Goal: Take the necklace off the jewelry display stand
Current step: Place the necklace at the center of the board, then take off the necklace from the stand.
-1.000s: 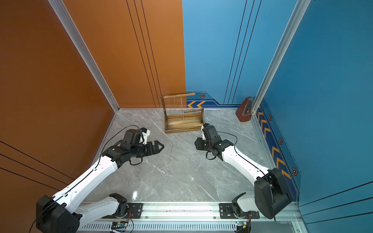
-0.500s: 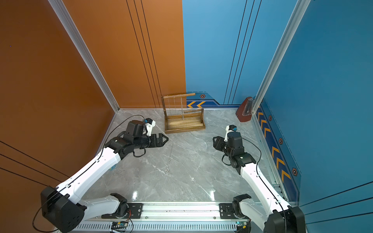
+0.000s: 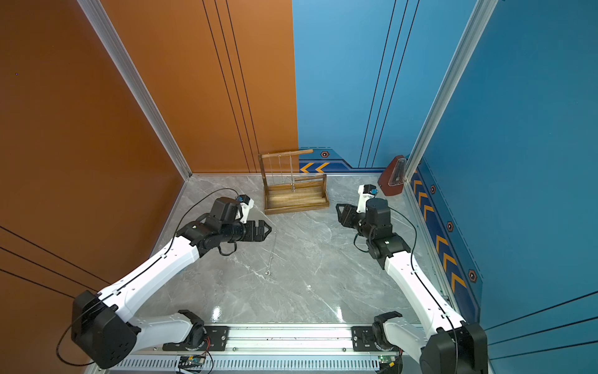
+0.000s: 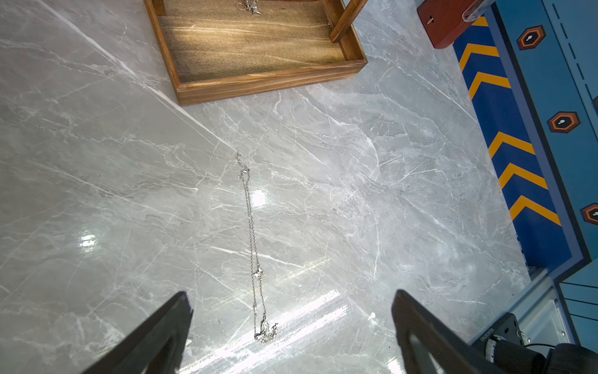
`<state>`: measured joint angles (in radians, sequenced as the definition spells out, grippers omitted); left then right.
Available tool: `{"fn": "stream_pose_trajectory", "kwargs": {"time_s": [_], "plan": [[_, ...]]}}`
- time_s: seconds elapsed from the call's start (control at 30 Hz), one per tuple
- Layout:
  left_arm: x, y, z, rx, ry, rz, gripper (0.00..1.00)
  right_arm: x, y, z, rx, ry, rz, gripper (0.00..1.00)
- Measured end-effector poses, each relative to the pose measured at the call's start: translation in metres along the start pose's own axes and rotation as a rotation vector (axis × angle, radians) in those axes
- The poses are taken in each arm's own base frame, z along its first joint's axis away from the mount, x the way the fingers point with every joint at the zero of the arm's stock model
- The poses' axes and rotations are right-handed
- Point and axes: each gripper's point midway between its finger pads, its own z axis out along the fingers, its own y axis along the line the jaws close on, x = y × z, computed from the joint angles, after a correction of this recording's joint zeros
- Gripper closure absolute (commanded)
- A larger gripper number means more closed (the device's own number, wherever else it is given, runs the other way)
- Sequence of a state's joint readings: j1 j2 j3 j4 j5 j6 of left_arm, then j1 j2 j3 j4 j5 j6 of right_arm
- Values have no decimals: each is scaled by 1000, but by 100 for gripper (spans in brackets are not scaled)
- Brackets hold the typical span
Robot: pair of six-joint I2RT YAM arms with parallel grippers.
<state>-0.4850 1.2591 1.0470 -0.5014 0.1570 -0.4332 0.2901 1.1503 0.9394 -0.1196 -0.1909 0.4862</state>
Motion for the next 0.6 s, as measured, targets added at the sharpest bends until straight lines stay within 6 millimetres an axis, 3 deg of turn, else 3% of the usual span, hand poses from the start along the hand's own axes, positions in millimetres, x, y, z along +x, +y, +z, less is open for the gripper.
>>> {"fn": "stream_pose_trajectory", "kwargs": {"time_s": [0.13,0.23,0.47,0.6], "plan": [[1,0,1,0,3,0,2,-40,53,32,-7,25,-98,49],[1,0,2,-1,6,-1,2,-58,73,66,-3,42,-127,49],[5,1,9,-1,31,-5,2,-44,77,164,55,163,-156,50],[10,2,15,3,57,-10,2,-36,74,208,55,196,-153,50]]}}
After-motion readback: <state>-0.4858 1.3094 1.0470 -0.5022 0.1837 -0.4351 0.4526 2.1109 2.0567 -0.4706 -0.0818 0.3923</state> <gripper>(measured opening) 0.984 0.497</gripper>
